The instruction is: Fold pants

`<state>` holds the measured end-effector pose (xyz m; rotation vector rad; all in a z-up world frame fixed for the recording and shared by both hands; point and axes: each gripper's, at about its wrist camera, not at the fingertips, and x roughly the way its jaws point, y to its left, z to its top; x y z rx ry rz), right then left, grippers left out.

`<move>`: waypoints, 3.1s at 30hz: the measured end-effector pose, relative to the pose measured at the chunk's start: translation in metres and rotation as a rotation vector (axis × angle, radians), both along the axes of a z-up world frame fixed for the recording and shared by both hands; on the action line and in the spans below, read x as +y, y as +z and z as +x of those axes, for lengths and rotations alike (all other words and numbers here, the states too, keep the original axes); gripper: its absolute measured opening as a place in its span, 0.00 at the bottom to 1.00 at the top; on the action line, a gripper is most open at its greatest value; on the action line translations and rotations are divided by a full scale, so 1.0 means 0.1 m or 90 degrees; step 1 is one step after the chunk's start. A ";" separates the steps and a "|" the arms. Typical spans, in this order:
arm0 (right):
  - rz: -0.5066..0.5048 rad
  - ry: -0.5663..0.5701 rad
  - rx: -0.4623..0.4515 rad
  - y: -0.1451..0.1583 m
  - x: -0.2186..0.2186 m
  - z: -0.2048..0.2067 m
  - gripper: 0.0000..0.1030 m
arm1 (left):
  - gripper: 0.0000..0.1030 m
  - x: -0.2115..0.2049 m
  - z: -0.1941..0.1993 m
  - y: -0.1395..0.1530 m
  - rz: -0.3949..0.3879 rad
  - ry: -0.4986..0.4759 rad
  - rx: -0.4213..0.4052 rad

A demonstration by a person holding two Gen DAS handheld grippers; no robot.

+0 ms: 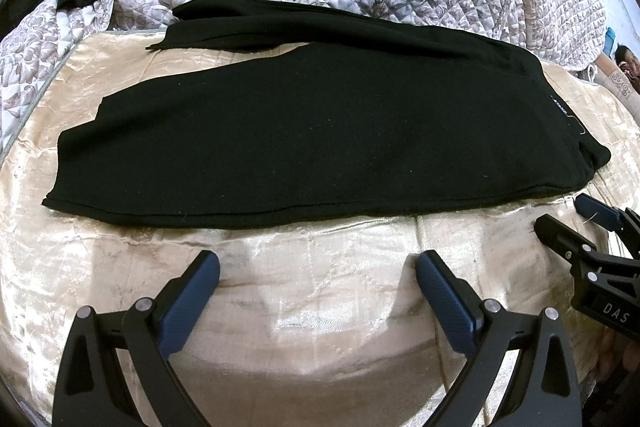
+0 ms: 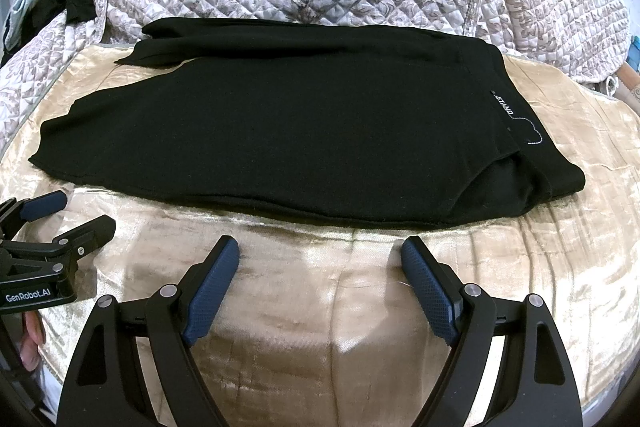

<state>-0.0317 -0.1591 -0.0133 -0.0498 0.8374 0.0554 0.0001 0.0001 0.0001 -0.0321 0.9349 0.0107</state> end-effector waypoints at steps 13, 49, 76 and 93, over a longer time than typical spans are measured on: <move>-0.003 -0.001 -0.001 0.00 0.00 0.00 0.81 | 0.97 0.00 0.00 0.00 0.000 0.000 0.000; -0.007 -0.003 0.002 0.00 0.02 0.00 0.81 | 0.97 0.00 0.00 0.00 0.003 0.000 0.000; 0.007 0.021 0.018 0.02 -0.04 -0.09 0.81 | 0.98 0.02 -0.03 0.01 0.001 0.003 -0.002; 0.084 -0.026 0.004 0.15 -0.39 -0.15 0.81 | 0.96 0.30 -0.11 0.21 -0.051 0.023 -0.041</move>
